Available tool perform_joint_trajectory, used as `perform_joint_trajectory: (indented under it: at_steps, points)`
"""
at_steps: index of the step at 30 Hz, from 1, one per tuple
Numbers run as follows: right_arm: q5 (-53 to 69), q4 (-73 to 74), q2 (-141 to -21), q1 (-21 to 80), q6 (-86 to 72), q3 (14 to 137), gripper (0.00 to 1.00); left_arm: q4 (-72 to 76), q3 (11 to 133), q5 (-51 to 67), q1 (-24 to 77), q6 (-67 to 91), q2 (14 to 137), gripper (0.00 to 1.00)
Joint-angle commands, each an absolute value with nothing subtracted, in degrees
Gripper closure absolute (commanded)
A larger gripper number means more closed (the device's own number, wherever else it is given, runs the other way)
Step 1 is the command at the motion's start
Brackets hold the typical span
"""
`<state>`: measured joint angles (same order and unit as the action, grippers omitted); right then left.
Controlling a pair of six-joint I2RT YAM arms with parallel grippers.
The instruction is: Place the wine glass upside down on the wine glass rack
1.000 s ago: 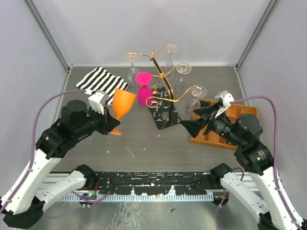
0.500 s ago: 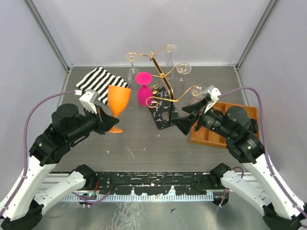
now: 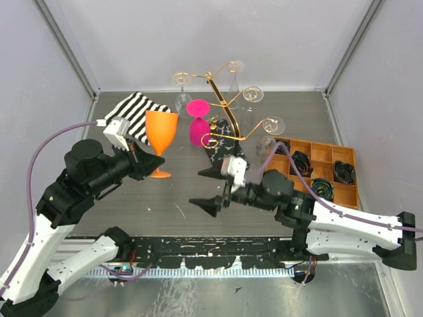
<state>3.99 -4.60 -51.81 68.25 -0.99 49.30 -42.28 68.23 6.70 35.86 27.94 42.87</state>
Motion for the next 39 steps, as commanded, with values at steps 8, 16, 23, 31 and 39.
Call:
perform_joint_trajectory:
  at_steps: [8, 16, 23, 31, 39]
  points:
    - [-0.2, -40.5, -56.4, 77.2, 34.8, 38.9, 0.15, -39.4, 70.4, 8.0, 36.0, 29.8, 43.3, 1.00]
    - [-2.6, -41.7, -61.7, 77.2, 38.6, 42.5, 0.31, -40.0, 70.4, 9.6, 36.1, 28.6, 44.0, 1.00]
    - [-3.1, -41.0, -65.2, 77.3, 38.5, 45.1, 0.41, -40.9, 70.7, 11.2, 36.0, 27.3, 44.1, 1.00]
    - [-3.5, -43.0, -69.6, 77.7, 38.5, 47.2, 0.53, -42.7, 71.0, 12.6, 36.1, 26.4, 43.9, 1.00]
    - [-5.0, -43.1, -71.9, 77.7, 39.2, 48.2, 0.62, -42.1, 70.0, 14.0, 36.0, 26.3, 43.9, 1.00]
